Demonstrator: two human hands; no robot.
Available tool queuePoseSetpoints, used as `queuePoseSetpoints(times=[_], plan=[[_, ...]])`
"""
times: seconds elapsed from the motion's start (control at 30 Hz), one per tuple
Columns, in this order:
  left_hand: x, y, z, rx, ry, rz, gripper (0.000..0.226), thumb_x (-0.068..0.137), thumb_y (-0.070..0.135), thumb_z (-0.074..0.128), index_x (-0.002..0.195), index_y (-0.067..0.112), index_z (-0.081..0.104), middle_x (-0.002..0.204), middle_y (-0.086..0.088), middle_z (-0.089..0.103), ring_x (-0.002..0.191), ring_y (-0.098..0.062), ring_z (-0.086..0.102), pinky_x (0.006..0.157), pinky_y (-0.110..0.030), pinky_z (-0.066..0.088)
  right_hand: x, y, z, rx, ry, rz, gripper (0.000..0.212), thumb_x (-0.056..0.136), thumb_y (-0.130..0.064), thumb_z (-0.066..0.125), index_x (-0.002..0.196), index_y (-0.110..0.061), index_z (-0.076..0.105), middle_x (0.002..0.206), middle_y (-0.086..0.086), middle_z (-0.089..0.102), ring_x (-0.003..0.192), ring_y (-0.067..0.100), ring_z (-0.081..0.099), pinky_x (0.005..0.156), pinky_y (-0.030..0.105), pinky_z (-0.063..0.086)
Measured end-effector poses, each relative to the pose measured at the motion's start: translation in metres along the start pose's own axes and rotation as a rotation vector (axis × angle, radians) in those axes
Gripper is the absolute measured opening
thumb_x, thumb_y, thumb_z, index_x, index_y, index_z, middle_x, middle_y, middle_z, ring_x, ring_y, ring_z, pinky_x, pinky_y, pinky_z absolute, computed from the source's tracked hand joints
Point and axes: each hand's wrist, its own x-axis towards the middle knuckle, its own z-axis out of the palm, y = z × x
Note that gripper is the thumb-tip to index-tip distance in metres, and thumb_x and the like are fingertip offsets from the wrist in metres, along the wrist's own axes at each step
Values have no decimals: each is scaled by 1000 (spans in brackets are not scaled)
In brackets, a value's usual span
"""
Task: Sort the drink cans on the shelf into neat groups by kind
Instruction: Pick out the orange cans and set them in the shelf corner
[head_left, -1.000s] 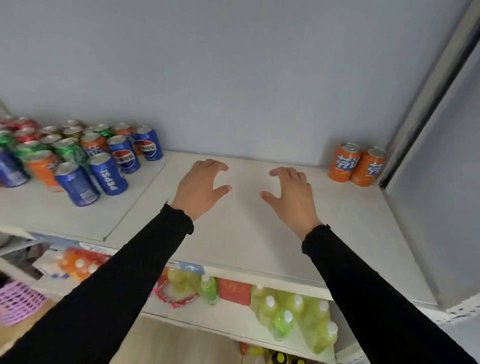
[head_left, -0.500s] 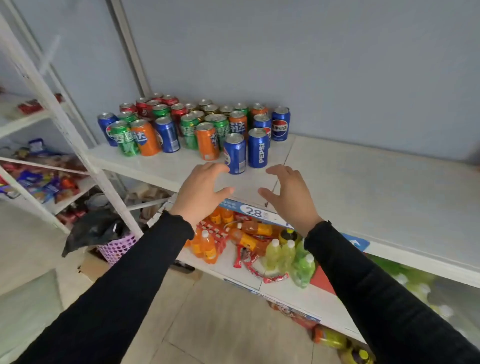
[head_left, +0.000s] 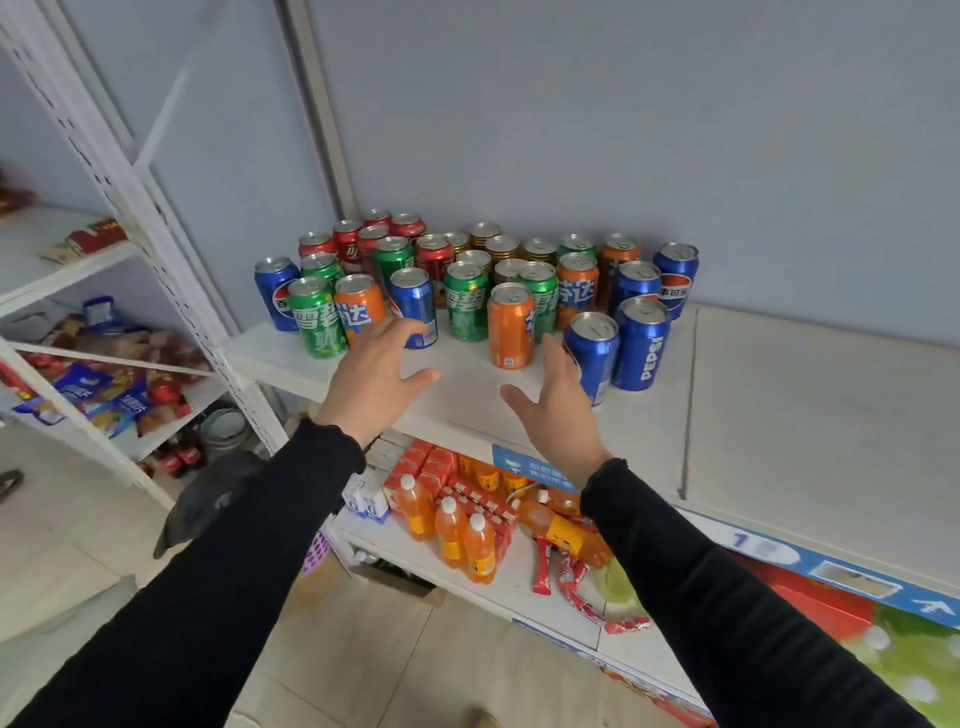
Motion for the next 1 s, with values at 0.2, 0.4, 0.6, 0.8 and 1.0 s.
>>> queuePoseSetpoints(times=[0.2, 0.4, 0.6, 0.8, 1.0], plan=[[61, -57, -17, 176, 54, 41, 72, 76, 33, 81, 138, 15, 49, 142, -6, 49, 133, -26, 39, 109, -37, 33, 58, 8, 51, 120, 113, 181, 91, 93, -22, 67, 159, -13, 4, 163, 9, 23, 150, 25, 25, 122, 44, 24], [105, -105, -35, 365, -41, 74, 94, 69, 44, 85, 146, 14, 41, 147, -8, 47, 135, -30, 39, 112, -40, 30, 84, 13, 77, 123, 250, 285, 90, 89, -24, 73, 157, -18, 14, 152, 9, 41, 138, 28, 42, 115, 47, 36], [134, -136, -35, 453, -307, 183, 96, 69, 51, 81, 149, 23, 36, 141, -3, 53, 130, -29, 42, 110, -41, 29, 84, 8, 92, 39, 309, 292, 79, 79, -27, 80, 145, -15, 37, 138, 9, 49, 125, 29, 42, 103, 45, 41], [149, -147, -34, 418, -371, 302, 92, 69, 51, 81, 147, 26, 38, 127, -1, 54, 122, -26, 41, 101, -41, 37, 81, -6, 107, -82, 324, 290, 76, 76, -34, 83, 139, -11, 46, 128, 12, 50, 118, 29, 44, 98, 43, 42], [147, -145, -42, 399, -347, 407, 77, 64, 59, 80, 126, 25, 51, 115, 2, 56, 112, -24, 42, 84, -32, 28, 73, -23, 114, 107, 351, 332, 65, 75, -26, 86, 128, -15, 48, 121, 2, 59, 107, 19, 58, 91, 34, 52]])
